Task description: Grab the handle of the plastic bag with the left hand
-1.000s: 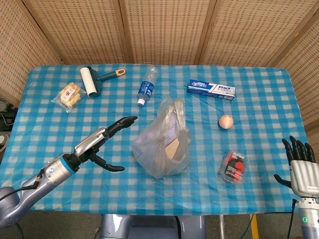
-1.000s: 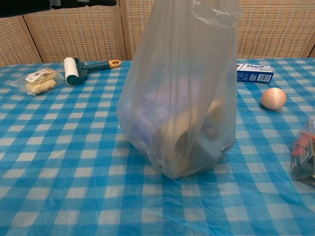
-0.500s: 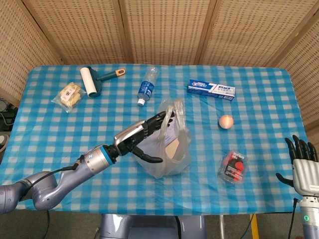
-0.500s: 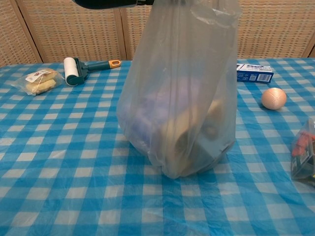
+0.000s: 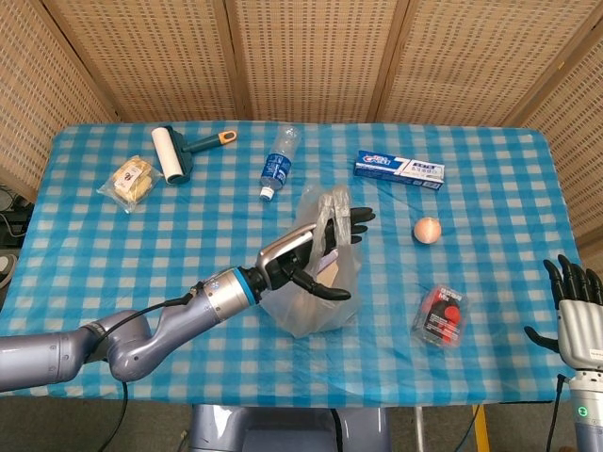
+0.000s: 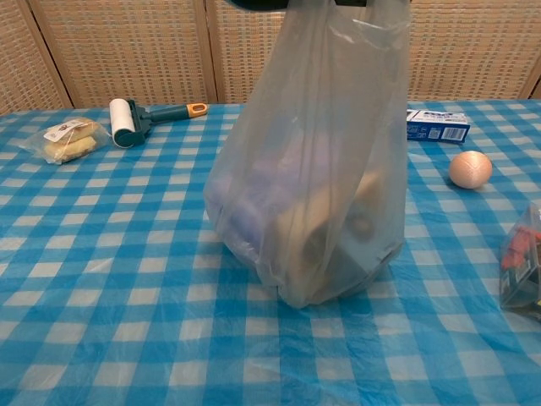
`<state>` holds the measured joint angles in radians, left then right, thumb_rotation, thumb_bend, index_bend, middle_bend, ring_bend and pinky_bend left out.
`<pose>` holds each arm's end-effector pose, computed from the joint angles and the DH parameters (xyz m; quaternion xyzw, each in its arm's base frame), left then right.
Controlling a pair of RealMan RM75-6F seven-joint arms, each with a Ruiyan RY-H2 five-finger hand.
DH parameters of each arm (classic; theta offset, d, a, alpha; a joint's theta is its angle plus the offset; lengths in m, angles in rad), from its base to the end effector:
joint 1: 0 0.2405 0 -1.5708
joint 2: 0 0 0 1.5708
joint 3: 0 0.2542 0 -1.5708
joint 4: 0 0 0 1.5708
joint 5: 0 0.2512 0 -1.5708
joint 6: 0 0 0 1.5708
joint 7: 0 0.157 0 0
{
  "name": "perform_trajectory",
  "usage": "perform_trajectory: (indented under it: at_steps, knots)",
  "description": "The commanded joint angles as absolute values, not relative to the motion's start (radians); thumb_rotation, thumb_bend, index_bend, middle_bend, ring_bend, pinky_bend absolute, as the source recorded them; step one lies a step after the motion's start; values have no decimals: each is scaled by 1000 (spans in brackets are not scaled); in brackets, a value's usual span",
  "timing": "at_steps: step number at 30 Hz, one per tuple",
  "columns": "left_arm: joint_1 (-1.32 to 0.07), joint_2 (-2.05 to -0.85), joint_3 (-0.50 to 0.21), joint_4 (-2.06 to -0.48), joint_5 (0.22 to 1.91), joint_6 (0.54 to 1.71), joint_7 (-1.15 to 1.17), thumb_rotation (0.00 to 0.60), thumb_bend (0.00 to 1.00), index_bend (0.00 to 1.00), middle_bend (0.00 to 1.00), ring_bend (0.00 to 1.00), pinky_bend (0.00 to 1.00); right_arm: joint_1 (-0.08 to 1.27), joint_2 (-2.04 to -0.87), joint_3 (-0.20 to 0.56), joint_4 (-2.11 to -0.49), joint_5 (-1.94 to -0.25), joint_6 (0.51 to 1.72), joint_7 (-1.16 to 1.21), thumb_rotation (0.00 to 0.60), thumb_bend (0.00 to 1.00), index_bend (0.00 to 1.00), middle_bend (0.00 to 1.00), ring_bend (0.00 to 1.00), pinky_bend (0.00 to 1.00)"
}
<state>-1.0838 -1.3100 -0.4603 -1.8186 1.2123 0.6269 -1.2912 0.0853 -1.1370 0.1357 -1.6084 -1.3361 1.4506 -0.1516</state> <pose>0.0924 0.3464 0.0028 0.4435 0.7396 0.4677 0.1939 -0.3414 -0.2168 0.1331 0.5573 -0.3747 0.3362 0.6603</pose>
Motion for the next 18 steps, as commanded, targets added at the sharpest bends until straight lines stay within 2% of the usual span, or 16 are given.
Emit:
perform_trajectory:
  at_steps: [1,13,16,18]
  knots:
    - [-1120,-1350,-498,-1775,1179,594,-1314,600,0,0,0,0,0,86,-1136,138,-1607,-1332,1448,-148,600,0,0,0,0,0]
    - [-1194,-1473,-635,-1645,1072,482,-1420,600,0,4,1,1,0,95,-1132,142,-1602,-1322,1429,-132,600,0,0,0,0,0]
    - [-1187,-1505,-661,-1628,1043,495,-1441,600,0,124,97,82,2,96,-1132,143,-1600,-1317,1424,-128,600,0,0,0,0,0]
    - [-1184,-1528,-682,-1620,1016,508,-1448,595,0,246,249,193,38,96,-1131,144,-1599,-1314,1424,-126,600,0,0,0,0,0]
